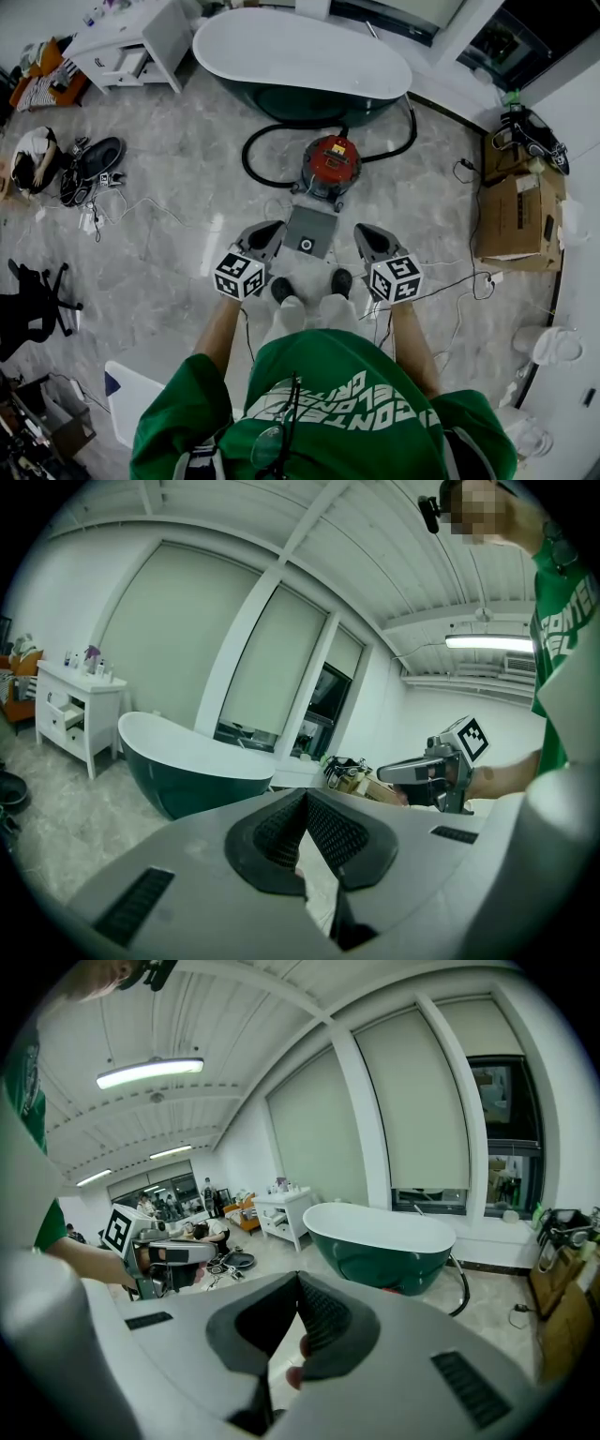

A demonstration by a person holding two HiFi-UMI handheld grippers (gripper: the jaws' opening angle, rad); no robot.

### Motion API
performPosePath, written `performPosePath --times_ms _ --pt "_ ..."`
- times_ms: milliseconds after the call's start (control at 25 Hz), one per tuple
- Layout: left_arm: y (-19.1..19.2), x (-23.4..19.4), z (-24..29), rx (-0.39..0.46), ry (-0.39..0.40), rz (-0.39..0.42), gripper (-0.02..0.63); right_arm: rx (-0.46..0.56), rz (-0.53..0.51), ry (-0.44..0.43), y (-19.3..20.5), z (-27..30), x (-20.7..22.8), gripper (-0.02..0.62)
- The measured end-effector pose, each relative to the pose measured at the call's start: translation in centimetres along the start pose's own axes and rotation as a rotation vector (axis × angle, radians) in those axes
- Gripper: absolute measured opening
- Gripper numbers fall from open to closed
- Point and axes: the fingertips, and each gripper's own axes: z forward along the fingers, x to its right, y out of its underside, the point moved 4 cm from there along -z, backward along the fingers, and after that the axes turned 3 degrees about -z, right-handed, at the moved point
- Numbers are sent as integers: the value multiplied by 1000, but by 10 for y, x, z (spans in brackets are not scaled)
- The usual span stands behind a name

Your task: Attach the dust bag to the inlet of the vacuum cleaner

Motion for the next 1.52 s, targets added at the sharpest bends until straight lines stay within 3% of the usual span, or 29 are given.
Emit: performPosePath --times_ms 200,440,800,1000,1240,1400,1520 --pt "20 -8 21 -17 28 4 3 -31 -19 -24 21 18 29 8" --pt "69 -20 51 -76 2 -33 3 -91 -24 -43 60 44 66 8" --pt "61 -41 93 -67 1 -21 3 -74 -72 -77 47 75 100 8" --pt "82 -63 107 -75 5 -5 3 -84 -103 -103 67 99 111 8" --pt "140 -106 129 -101 28 38 3 -75 -142 -130 123 151 128 8" --pt "201 -135 149 -95 47 14 3 -85 -146 -159 184 191 143 8" --pt "260 -161 172 -116 76 41 3 -89 -149 -192 236 226 151 8"
